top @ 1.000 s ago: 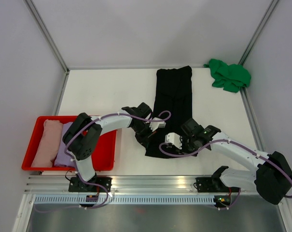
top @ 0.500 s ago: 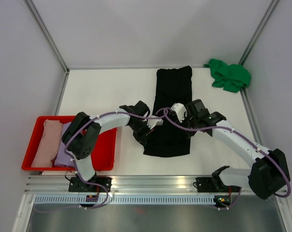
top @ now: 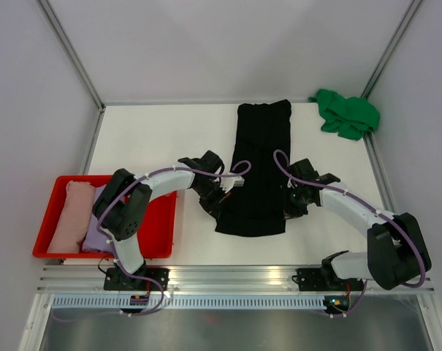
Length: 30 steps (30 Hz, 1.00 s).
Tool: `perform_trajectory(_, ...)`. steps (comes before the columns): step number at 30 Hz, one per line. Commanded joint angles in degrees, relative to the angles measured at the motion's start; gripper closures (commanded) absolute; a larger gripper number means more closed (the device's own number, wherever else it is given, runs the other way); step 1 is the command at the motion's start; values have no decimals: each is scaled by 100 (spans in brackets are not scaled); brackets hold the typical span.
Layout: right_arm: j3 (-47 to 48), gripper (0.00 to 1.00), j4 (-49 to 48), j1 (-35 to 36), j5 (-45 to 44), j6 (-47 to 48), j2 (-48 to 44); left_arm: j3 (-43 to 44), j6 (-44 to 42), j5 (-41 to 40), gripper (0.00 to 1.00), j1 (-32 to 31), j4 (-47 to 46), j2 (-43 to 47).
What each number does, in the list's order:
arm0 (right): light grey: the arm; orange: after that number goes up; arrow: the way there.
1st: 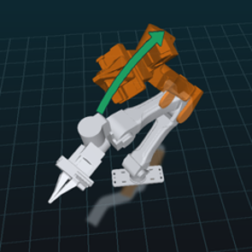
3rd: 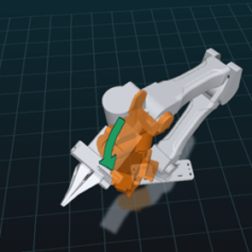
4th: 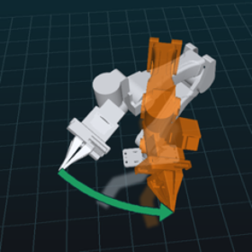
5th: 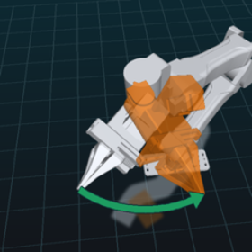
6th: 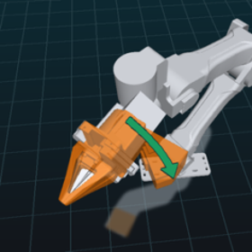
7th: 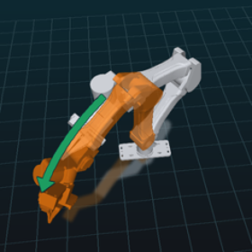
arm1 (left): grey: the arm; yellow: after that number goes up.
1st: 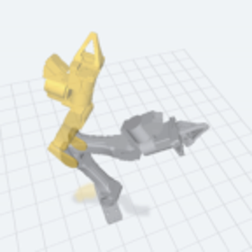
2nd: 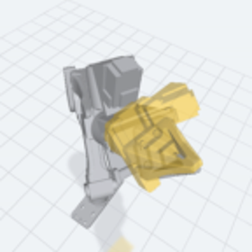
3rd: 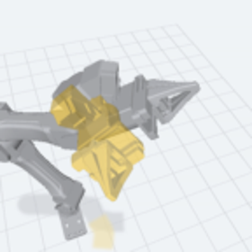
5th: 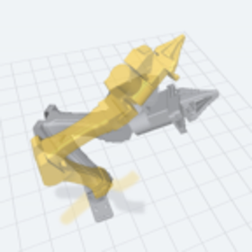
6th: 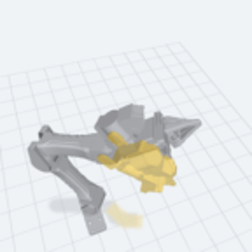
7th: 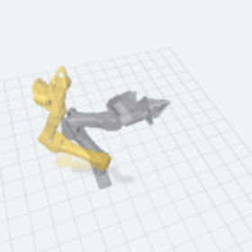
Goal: Roll the t-shirts
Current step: Roll the tshirt
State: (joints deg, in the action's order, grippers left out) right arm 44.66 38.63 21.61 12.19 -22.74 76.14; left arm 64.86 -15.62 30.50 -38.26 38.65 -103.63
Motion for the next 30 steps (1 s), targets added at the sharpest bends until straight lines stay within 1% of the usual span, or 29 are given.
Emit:
perform_trajectory(1, -177, 92, -848, -16, 100, -943, -47, -43, 85, 34, 98, 56, -86, 308)
perform_trajectory(4, -142, 93, -1191, -16, 143, -723, 102, -79, 24, 105, 98, 56, -86, 379)
perform_trajectory(7, -151, 95, -1402, -25, 546, -582, 340, -61, -38, 105, 98, 56, -77, 379)
perform_trajectory(10, -502, 97, -1718, -34, 1038, -512, 367, -35, -64, 105, 98, 56, -69, 379)
perform_trajectory(11, -711, 99, -1727, -34, 1110, -503, 349, -26, -73, 131, 98, 56, -69, 388)
perform_trajectory(14, -1091, 100, -1692, -34, 1417, -415, 174, -9, -64, 202, 98, 56, -69, 388)
perform_trajectory(19, -1320, 100, -1341, -25, 1611, -424, -239, 9, -64, 290, 98, 56, -51, 388)
perform_trajectory(21, -1407, 100, -1070, -34, 1620, -442, -249, 35, -99, 281, 98, 56, -34, 370)
perform_trajectory(25, -1566, 100, -911, -34, 1480, -494, -223, 97, -152, 281, 98, 56, -16, 344)
perform_trajectory(27, -1549, 100, -814, -25, 1445, -582, -161, 123, -178, 272, 98, 56, 10, 344)
perform_trajectory(30, -1434, 100, -410, -25, 1357, -679, -38, 123, -257, 263, 98, 56, 63, 353)
